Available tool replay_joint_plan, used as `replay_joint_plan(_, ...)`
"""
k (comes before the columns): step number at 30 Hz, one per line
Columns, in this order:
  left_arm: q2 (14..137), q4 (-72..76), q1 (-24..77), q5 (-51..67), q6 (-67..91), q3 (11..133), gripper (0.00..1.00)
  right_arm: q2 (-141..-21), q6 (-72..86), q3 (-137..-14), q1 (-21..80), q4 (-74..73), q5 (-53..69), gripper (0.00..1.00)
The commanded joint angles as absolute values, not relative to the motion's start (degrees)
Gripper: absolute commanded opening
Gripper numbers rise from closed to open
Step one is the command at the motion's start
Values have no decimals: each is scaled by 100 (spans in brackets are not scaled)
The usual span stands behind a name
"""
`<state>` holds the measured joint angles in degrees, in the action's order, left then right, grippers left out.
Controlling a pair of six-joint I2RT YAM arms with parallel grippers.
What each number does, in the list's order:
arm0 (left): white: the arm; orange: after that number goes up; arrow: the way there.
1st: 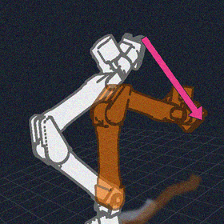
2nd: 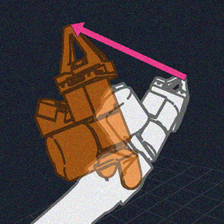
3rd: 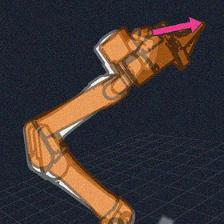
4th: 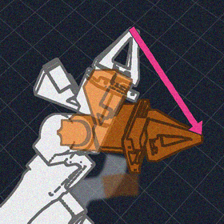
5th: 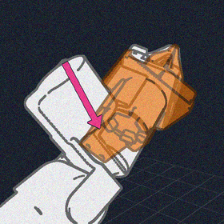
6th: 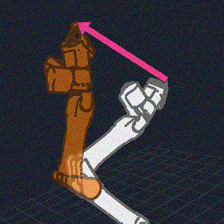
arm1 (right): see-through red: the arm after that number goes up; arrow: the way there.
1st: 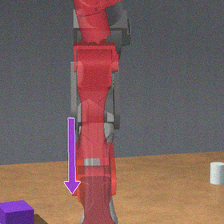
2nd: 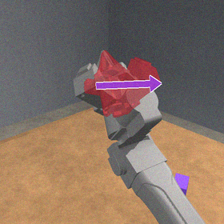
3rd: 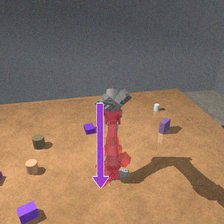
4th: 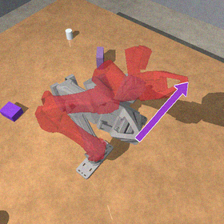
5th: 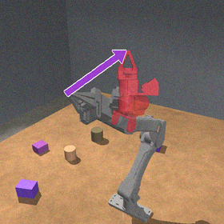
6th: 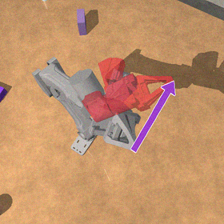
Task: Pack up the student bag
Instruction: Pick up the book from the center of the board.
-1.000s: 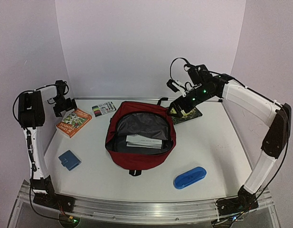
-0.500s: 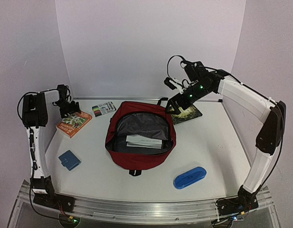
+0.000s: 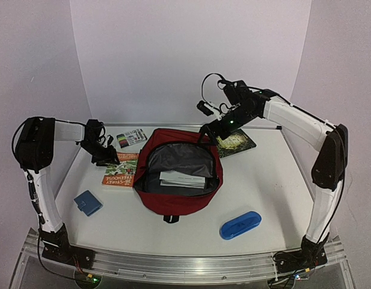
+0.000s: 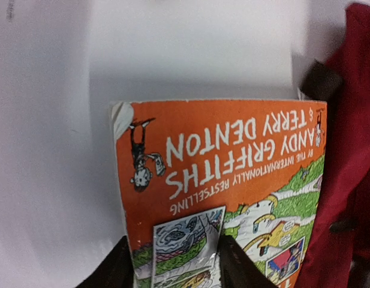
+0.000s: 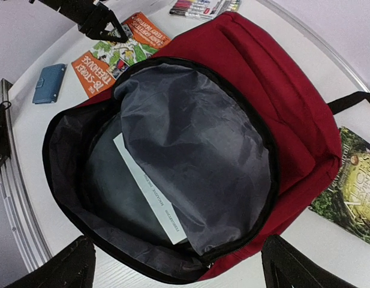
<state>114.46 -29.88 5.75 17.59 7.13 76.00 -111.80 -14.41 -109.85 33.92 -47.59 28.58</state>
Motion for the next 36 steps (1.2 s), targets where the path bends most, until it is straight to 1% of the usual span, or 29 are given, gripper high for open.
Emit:
replay_joint_plan(1,11130,-3105,641,1966,897,6781,40,-11428,-1282,-11322,3716,-4668,3230,96)
replay_joint_plan(10,10404,-2515,641,3353,2124,6408,40,-11773,-1099,-11640,4069,-4550,3238,95)
replay_joint_plan(14,10173,-2092,641,3747,2498,6250,35,-11865,-1067,-11722,4069,-4527,3173,96)
replay_joint_plan(19,10008,-1858,637,3907,2733,6261,27,-11831,-1065,-11731,4070,-4502,3146,96)
replay_joint_plan(25,10022,-1548,640,4254,2856,6203,20,-11719,-1099,-11630,4069,-4491,3076,96)
replay_joint_plan(26,10062,-1455,637,4335,2895,6168,20,-11701,-1107,-11615,4069,-4491,3068,96)
replay_joint_plan(27,10113,-1357,641,4432,2944,6135,23,-11679,-1114,-11591,4069,-4490,3062,96)
replay_joint_plan(30,10325,-1231,640,4554,3031,6112,36,-11639,-1132,-11550,4069,-4482,3030,96)
replay_joint_plan(31,10403,-1211,640,4584,3044,6124,38,-11631,-1134,-11550,4069,-4482,3022,96)
replay_joint_plan(34,10664,-1159,642,4637,3109,6175,40,-11620,-1131,-11565,4069,-4482,3007,97)
replay_joint_plan(36,10796,-1170,642,4591,3115,6214,36,-11613,-1133,-11566,4069,-4480,2992,97)
